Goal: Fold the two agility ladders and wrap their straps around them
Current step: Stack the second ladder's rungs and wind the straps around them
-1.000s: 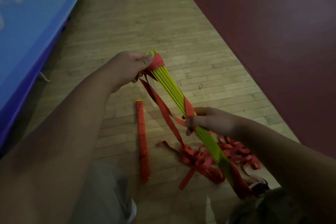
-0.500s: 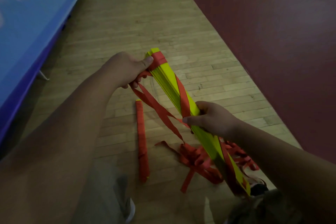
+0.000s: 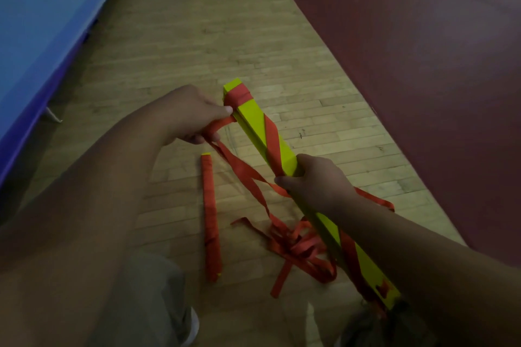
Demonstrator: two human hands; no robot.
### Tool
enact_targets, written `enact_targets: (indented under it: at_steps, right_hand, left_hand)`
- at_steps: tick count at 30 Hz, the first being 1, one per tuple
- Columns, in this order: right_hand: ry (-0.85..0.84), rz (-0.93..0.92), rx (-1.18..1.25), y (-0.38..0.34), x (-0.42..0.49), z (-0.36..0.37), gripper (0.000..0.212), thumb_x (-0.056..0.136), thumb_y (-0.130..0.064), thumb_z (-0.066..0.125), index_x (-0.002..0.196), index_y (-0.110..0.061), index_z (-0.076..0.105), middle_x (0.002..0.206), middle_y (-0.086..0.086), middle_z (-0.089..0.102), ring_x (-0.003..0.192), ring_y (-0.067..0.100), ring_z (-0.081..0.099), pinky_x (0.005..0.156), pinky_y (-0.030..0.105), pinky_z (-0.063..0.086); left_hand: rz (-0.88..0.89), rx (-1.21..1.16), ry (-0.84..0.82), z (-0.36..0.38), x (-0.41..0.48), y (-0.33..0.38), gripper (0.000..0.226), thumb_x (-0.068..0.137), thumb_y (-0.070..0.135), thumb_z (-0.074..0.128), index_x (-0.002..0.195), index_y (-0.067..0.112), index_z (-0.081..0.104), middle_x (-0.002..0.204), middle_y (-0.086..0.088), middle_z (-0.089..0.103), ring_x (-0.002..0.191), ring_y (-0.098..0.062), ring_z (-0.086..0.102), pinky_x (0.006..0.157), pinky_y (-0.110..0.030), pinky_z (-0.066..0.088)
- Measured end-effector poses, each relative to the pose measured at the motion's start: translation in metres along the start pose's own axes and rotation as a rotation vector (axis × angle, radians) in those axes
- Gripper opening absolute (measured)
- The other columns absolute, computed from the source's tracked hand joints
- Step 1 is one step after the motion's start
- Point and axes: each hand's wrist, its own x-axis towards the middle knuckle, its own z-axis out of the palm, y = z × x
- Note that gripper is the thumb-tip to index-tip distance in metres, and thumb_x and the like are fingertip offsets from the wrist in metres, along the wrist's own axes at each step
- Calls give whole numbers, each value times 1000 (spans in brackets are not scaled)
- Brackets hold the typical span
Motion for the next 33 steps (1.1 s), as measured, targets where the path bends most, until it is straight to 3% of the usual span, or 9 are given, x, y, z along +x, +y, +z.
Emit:
enact_targets:
  at_steps: [4, 7, 12, 16, 19, 22, 24, 26, 33]
  right_hand:
    - [51, 2, -54, 0, 0, 2, 31, 93, -58, 77, 105, -31, 68, 89, -5, 71, 81, 17, 71, 77, 48, 66]
    - [69, -4, -66, -2, 1, 3, 30, 95, -57, 76, 107, -30, 68, 89, -6, 71, 80, 16, 70, 76, 46, 66]
    - [87, -3, -70, -5, 4, 2, 31, 95, -56, 77, 109, -31, 65, 91, -5, 70, 82, 18, 70, 75, 48, 67]
    - [103, -34, -126, -9, 4, 5, 32, 96, -55, 77, 110, -30, 61, 89, -6, 67, 80, 17, 68, 73, 47, 66]
    - [76, -86, -234, -15, 3, 8, 43, 94, -62, 77, 110, -31, 54, 89, -8, 63, 78, 15, 64, 67, 39, 60]
    - [84, -159, -298, -19, 1, 10, 52, 91, -68, 77, 108, -34, 42, 85, -11, 56, 73, 8, 54, 56, 29, 41]
    - [93, -209, -281, -19, 0, 15, 52, 92, -67, 77, 109, -34, 40, 87, -13, 54, 74, 4, 51, 57, 27, 38]
    - [81, -232, -201, -18, 1, 22, 50, 94, -63, 77, 112, -34, 40, 93, -14, 54, 77, 5, 52, 60, 27, 41]
    - [-44, -242, -79, -15, 5, 23, 54, 105, -49, 69, 145, -28, 38, 121, -1, 55, 98, 20, 61, 78, 36, 54]
  left_hand:
    - [28, 59, -33, 3, 0, -2, 22, 110, 32, 64, 102, 14, 74, 74, -9, 76, 53, -9, 69, 50, -23, 48]
    - [80, 66, -32, 8, -1, -1, 31, 114, 29, 55, 101, 10, 76, 89, -5, 82, 57, -12, 67, 52, -25, 42]
    - [41, -57, 17, 15, 2, 4, 26, 113, 30, 58, 104, 13, 75, 79, -1, 81, 59, -11, 73, 46, -24, 49]
    - [54, 46, 40, 27, 1, 7, 33, 110, 29, 59, 92, 8, 75, 83, -11, 80, 67, -18, 77, 45, -24, 47]
    - [19, 117, 96, 34, 0, 12, 45, 108, 37, 60, 82, 4, 76, 62, -5, 76, 52, -14, 71, 43, -22, 47]
    - [18, 281, 168, 37, -5, 17, 64, 107, 58, 56, 78, 5, 77, 57, -5, 74, 55, -20, 73, 60, -31, 59]
    - [2, 320, 228, 38, -8, 20, 74, 105, 68, 52, 76, 5, 77, 59, -6, 75, 62, -24, 76, 75, -39, 66]
    - [-35, 304, 297, 40, -9, 23, 80, 103, 75, 48, 73, 7, 76, 58, -5, 74, 62, -25, 75, 79, -41, 65]
    - [-59, 369, 465, 38, -9, 23, 73, 105, 73, 47, 74, 12, 71, 60, -4, 70, 53, -20, 67, 55, -31, 42]
